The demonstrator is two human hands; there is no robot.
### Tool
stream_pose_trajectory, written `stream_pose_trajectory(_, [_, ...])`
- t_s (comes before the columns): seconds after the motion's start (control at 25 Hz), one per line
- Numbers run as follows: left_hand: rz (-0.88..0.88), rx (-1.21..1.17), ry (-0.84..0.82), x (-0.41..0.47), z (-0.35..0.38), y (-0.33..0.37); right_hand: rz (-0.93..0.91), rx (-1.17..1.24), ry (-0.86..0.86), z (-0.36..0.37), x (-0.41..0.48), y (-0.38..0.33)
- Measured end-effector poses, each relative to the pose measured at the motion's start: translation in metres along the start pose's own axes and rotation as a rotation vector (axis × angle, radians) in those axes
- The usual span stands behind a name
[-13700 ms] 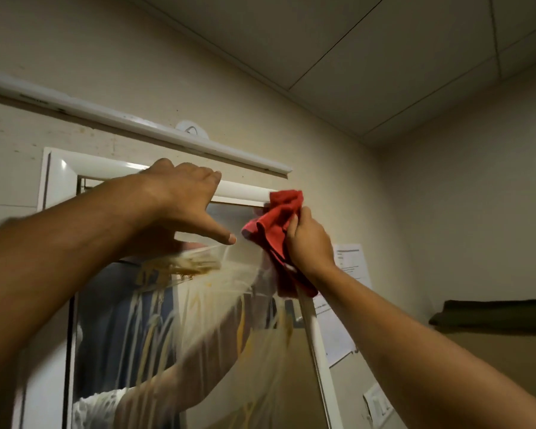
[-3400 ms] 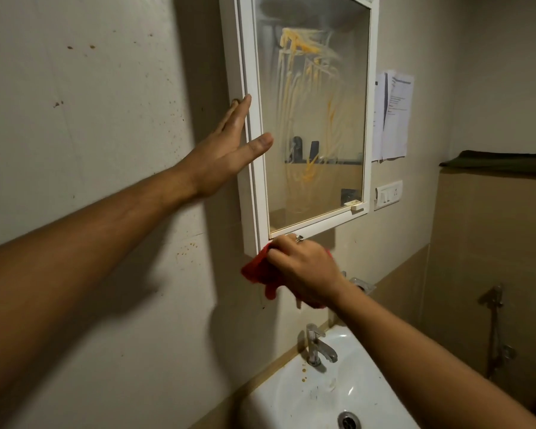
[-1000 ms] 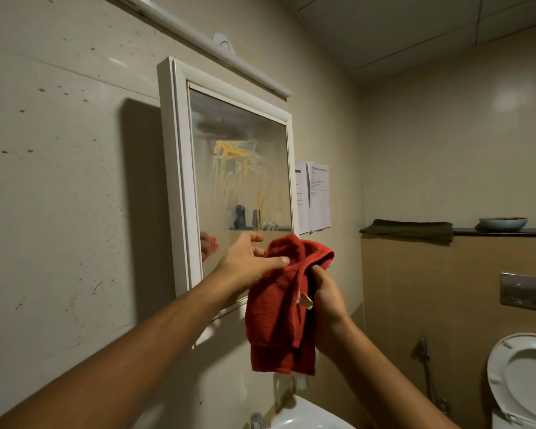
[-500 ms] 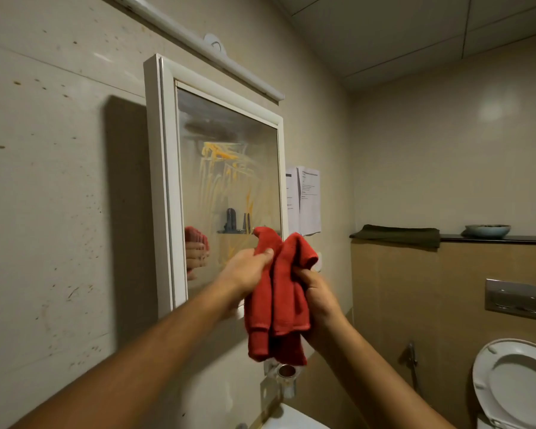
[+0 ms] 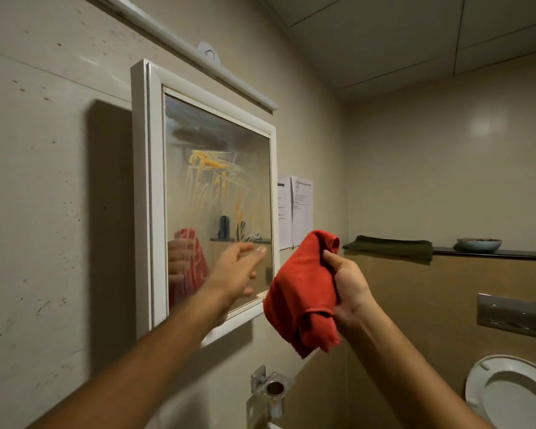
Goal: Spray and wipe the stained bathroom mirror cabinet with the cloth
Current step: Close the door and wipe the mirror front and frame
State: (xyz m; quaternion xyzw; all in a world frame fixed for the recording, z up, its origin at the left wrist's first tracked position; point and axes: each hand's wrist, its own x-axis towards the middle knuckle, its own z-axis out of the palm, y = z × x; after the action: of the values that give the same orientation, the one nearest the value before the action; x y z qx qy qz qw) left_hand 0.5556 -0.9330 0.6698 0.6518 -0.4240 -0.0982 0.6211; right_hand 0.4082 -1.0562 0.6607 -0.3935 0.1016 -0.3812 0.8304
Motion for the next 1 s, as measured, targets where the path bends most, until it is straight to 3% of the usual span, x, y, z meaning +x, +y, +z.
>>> stream_pose_trajectory(0.08, [-0.253,-0.238,-0.323,-0.010,0.013,0.002,0.052,-0.041,-0.053,0.016,-0.003,0.017])
stream_pose_trajectory(0.12, [-0.282,-0.351,-0.377,-0.012,0.018,0.001,0.070,-0.052,-0.081,0.021,-0.003,0.023])
stream_pose_trajectory(0.2, [-0.248,-0.463,-0.273,-0.006,0.021,-0.002,0.088,-0.096,-0.115,0.025,-0.002,0.029])
stream_pose_trajectory(0.28, [-0.194,-0.397,-0.087,0.000,0.020,-0.006,0.039,-0.255,-0.116,0.024,0.006,0.031])
stream_pose_trajectory(0.36, [-0.120,-0.347,0.039,0.009,0.022,-0.011,-0.169,-0.483,-0.093,0.020,0.021,0.031])
stream_pose_trajectory(0.44, [-0.008,-0.317,0.151,0.019,0.020,-0.003,-0.363,-0.545,-0.054,0.018,0.035,0.024])
stream_pose_trajectory(0.48, [0.040,-0.326,0.184,0.024,0.019,0.004,-0.372,-0.507,-0.095,0.018,0.041,0.019])
stream_pose_trajectory(0.56, [0.139,-0.252,0.213,0.034,0.013,0.021,-0.194,-0.356,-0.330,0.021,0.049,0.014])
stream_pose_trajectory(0.64, [0.239,0.148,0.313,0.042,0.007,0.033,-0.118,-0.329,-0.513,0.029,0.057,0.015])
stream_pose_trajectory(0.72, [0.319,0.413,0.428,0.044,-0.001,0.049,-0.226,-0.371,-0.418,0.046,0.071,0.011])
stream_pose_trajectory(0.88, [0.598,0.508,0.422,0.035,-0.046,0.099,-0.447,-0.399,-0.092,0.080,0.095,-0.015])
stream_pose_trajectory(1.0, [0.875,0.726,0.579,0.030,-0.099,0.147,-0.651,-0.509,0.041,0.123,0.102,-0.026])
